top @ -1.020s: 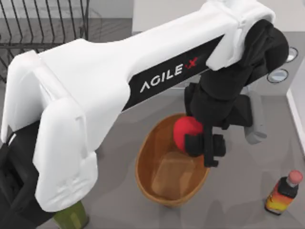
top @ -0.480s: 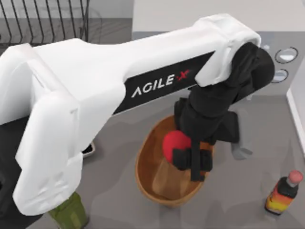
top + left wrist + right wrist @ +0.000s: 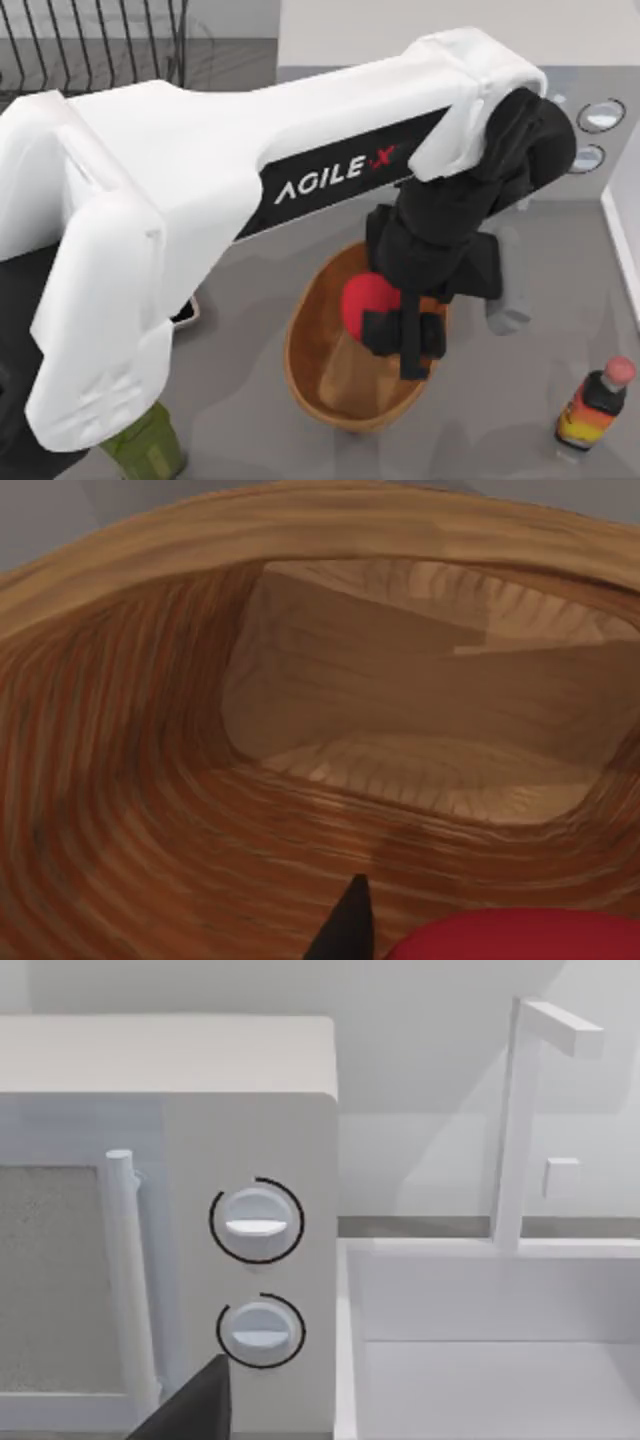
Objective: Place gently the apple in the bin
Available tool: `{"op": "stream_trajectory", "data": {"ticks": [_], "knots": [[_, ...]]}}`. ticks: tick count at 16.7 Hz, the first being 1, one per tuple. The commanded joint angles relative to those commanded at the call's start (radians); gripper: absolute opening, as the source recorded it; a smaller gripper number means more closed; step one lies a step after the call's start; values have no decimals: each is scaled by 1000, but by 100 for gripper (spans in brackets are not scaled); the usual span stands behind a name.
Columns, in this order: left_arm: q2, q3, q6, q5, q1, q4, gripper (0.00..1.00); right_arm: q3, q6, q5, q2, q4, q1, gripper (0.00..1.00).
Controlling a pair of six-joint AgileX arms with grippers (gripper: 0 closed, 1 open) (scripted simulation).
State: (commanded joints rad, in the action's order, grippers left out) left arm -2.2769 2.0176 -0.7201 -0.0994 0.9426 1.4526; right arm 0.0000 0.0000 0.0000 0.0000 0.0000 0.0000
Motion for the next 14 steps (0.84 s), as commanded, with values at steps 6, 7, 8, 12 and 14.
{"op": "stream_trajectory", "data": {"ticks": [6, 7, 8, 12, 14], "knots": [[0, 0, 0, 0, 0, 0, 83, 0, 0, 0, 0, 0, 0, 100], [0, 0, 0, 0, 0, 0, 90, 0, 0, 0, 0, 0, 0, 100], [0, 0, 0, 0, 0, 0, 98, 0, 0, 0, 0, 0, 0, 100], [0, 0, 0, 0, 0, 0, 100, 0, 0, 0, 0, 0, 0, 100], [0, 0, 0, 0, 0, 0, 100, 0, 0, 0, 0, 0, 0, 100]]}}
